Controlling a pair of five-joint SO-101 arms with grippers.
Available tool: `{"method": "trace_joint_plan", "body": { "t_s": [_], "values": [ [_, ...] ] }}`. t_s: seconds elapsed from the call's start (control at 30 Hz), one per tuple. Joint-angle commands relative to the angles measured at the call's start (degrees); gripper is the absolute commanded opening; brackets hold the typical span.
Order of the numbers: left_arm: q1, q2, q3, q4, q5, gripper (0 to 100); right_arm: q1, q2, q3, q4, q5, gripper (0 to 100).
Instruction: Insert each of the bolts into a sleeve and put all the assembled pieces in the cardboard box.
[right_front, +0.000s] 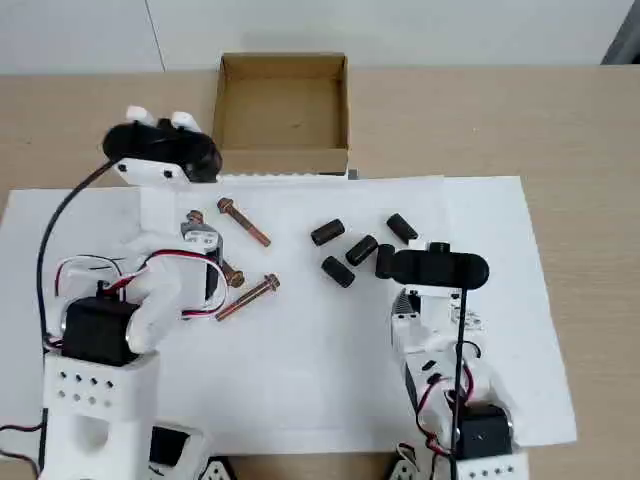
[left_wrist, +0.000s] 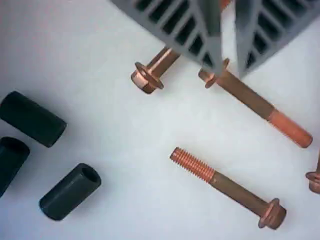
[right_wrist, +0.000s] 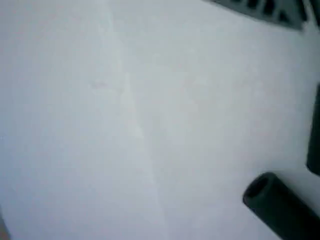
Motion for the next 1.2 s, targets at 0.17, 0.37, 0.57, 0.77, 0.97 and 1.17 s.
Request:
{"method": "trace_joint_plan", "body": {
  "t_s": [0.17, 0.37, 0.57, 0.77, 0.97, 1.17],
  "values": [
    [-1.85, 0.44, -3.03, -0.62, 0.00, 1, -1.63, 17.80, -18.46, 2.33, 0.00, 0.8],
    [-10.20, 0.53, -3.03, 0.18, -8.09, 1, -1.80, 42.68, -37.36, 6.81, -0.26, 0.8],
    [-13.27, 0.79, -2.51, 4.40, -20.13, 1, -1.71, 59.12, -49.67, 9.80, 0.00, 0.8],
    [-16.97, 7.74, -0.22, 6.33, -19.96, 1, -2.51, 69.32, -56.44, 10.07, 1.76, 0.9],
    [-19.43, 15.91, -0.22, 4.66, -19.96, 1, -1.98, 78.81, -65.23, 10.15, 12.84, 1.0],
    [-19.08, 16.53, -0.13, 1.23, -19.96, 1, -0.13, 90.68, -77.36, 12.26, 16.35, 9.7]
  ]
}}
